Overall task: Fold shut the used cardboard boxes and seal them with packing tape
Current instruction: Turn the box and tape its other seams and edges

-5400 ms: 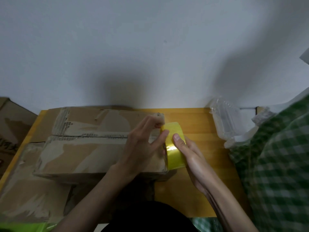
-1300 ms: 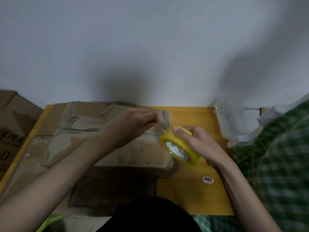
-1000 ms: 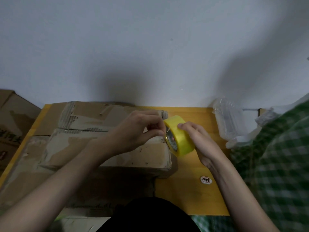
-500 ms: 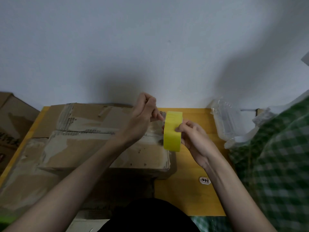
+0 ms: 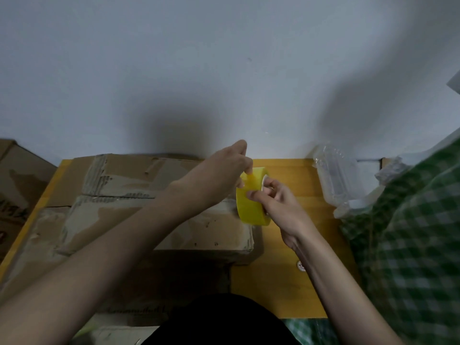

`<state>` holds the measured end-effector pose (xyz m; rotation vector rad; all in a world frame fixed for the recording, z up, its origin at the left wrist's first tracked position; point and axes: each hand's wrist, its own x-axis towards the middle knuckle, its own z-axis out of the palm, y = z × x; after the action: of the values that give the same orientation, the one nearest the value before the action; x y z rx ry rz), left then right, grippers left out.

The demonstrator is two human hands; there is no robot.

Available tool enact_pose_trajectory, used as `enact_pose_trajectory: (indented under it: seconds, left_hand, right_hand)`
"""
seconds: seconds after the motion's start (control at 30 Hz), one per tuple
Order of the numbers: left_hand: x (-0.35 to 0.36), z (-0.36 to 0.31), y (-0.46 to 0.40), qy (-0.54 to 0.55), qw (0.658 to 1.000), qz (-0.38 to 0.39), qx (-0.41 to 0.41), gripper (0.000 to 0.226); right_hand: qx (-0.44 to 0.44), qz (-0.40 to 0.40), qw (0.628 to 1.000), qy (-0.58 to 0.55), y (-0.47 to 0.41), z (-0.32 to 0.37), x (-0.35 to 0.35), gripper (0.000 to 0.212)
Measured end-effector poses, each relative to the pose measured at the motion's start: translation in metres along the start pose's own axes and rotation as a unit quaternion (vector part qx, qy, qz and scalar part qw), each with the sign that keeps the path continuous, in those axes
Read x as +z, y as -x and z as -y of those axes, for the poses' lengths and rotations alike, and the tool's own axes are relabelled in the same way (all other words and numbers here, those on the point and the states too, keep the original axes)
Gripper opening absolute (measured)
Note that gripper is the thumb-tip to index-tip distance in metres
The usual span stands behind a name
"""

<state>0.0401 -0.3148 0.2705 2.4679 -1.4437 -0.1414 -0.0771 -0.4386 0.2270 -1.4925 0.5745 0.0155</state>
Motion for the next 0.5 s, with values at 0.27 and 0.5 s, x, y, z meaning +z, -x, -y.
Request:
enact_pose_trajectory:
  seconds: [0.27,0.5]
  left_hand:
    - [-0.008,0.004,-0.002,-0.069,0.997,0.000,0.036,0.017]
    - [-0.017,0.027,-0.031,-0.033,0.999,-0.023,-0.030,0.004]
  right_hand:
    - [-0.028,-0.033,0.998,0.054,0.004,-0.002,0.003,0.030]
    - [0.003,0.070,0.998,0.006,0.018,0.005,-0.018,0.042]
